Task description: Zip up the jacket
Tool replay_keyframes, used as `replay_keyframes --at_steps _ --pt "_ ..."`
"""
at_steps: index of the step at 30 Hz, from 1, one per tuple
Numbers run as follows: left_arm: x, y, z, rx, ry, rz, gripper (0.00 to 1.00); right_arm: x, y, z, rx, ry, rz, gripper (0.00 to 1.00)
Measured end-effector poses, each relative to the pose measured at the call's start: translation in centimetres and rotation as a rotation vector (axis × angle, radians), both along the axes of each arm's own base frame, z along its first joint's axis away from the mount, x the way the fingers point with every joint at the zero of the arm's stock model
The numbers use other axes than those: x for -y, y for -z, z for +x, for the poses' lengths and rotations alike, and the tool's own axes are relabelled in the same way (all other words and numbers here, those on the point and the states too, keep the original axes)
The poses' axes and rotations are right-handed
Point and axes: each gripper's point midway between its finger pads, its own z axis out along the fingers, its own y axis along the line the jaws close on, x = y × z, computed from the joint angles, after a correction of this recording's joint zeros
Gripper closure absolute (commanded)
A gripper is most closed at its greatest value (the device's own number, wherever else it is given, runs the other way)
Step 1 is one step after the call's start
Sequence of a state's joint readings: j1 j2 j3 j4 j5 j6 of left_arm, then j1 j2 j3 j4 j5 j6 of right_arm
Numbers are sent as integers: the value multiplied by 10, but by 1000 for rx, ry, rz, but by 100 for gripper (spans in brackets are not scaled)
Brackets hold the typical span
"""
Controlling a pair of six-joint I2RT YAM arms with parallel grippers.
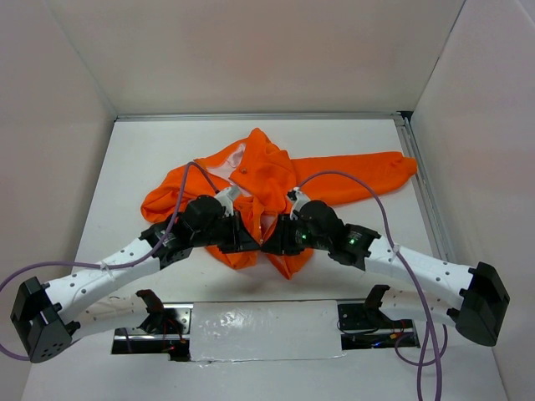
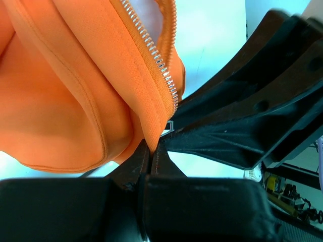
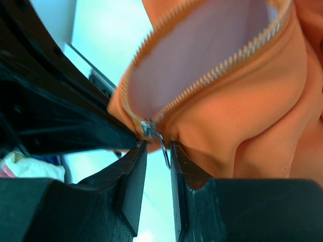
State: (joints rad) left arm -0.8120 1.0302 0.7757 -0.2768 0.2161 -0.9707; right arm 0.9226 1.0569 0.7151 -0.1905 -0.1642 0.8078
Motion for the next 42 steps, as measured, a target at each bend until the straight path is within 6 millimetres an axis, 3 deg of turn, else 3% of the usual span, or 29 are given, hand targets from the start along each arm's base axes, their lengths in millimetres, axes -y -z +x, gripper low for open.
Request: replay_keyframes --at_steps 3,6,8,12,17,20,23,26,35,42 --pt "-1 0 2 4 -8 3 100 2 6 -5 -14 -13 -16 70" --pt "0 -2 3 11 -8 -4 100 3 9 -6 -13 -19 -29 84" --pt "1 -3 3 16 -6 -9 100 4 10 -5 -8 -20 -32 88" --pt "3 -2 3 15 4 -10 100 3 10 -6 2 -27 -35 86" --pt "5 2 4 0 10 -1 100 4 11 -5 11 -40 -59 75" --pt "5 3 4 3 17 1 100 3 9 -4 22 -45 -61 75" --pt "6 2 5 17 24 2 100 3 7 -2 31 -43 -63 82" --pt "5 2 5 20 27 3 100 4 8 -1 38 -37 -70 100" --pt "3 2 6 31 27 23 100 8 -5 -1 105 -34 -150 100" --pt "6 4 6 21 39 29 100 13 -5 1 199 -4 -360 100"
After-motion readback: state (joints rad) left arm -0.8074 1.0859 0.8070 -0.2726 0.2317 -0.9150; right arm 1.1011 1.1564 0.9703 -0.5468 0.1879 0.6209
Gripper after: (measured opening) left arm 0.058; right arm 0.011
